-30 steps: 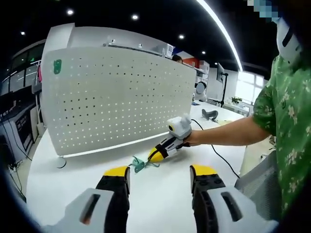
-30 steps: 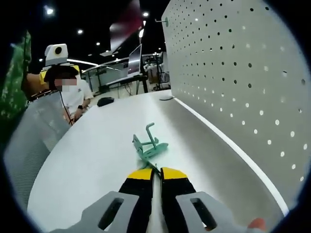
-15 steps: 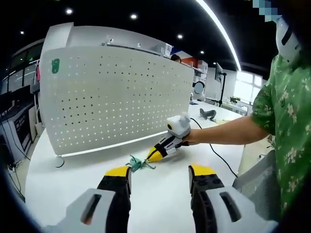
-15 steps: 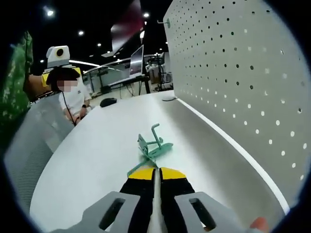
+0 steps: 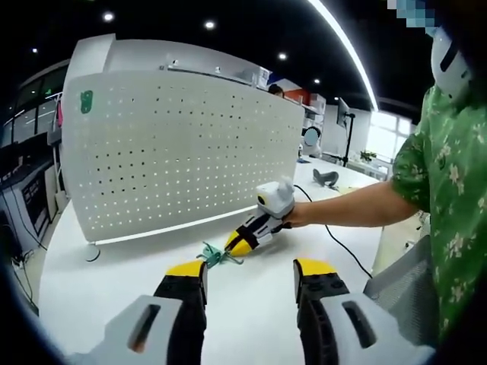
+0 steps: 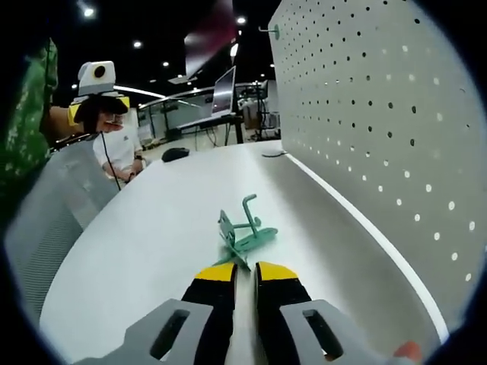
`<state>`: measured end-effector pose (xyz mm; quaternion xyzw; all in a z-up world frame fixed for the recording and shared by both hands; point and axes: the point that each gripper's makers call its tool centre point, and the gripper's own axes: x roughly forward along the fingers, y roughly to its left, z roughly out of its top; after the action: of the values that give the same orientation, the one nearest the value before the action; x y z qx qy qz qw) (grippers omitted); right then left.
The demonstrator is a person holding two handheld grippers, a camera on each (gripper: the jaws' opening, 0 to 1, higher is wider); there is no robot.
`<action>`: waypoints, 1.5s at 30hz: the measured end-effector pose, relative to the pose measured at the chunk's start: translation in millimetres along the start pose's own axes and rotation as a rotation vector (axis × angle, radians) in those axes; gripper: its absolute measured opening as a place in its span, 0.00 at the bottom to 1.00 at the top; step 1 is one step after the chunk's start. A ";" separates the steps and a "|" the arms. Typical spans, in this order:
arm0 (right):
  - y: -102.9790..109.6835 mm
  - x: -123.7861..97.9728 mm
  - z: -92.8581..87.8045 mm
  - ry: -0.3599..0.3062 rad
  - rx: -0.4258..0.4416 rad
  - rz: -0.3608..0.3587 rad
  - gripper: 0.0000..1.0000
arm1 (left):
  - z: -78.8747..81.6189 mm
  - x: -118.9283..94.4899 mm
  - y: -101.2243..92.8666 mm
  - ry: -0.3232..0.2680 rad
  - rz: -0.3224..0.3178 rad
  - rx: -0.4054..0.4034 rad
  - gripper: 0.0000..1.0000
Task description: Insert the hook assembly into the mounting plate slot until the hook locks in place.
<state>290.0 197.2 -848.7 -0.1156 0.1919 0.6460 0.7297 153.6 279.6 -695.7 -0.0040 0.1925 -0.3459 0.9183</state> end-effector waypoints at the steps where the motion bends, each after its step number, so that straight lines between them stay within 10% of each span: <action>1: -0.1 1.0 0.0 -0.002 -0.001 0.003 0.09 | -0.3 -0.5 0.7 0.001 0.003 -0.001 0.47; 45: 14.2 -17.7 23.9 -0.015 0.216 -0.012 0.01 | 11.4 3.2 -15.5 -0.052 -0.055 0.029 0.45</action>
<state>277.4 193.2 -818.5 -0.0324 0.2541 0.6182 0.7431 150.0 264.3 -684.1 -0.0052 0.1635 -0.3736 0.9130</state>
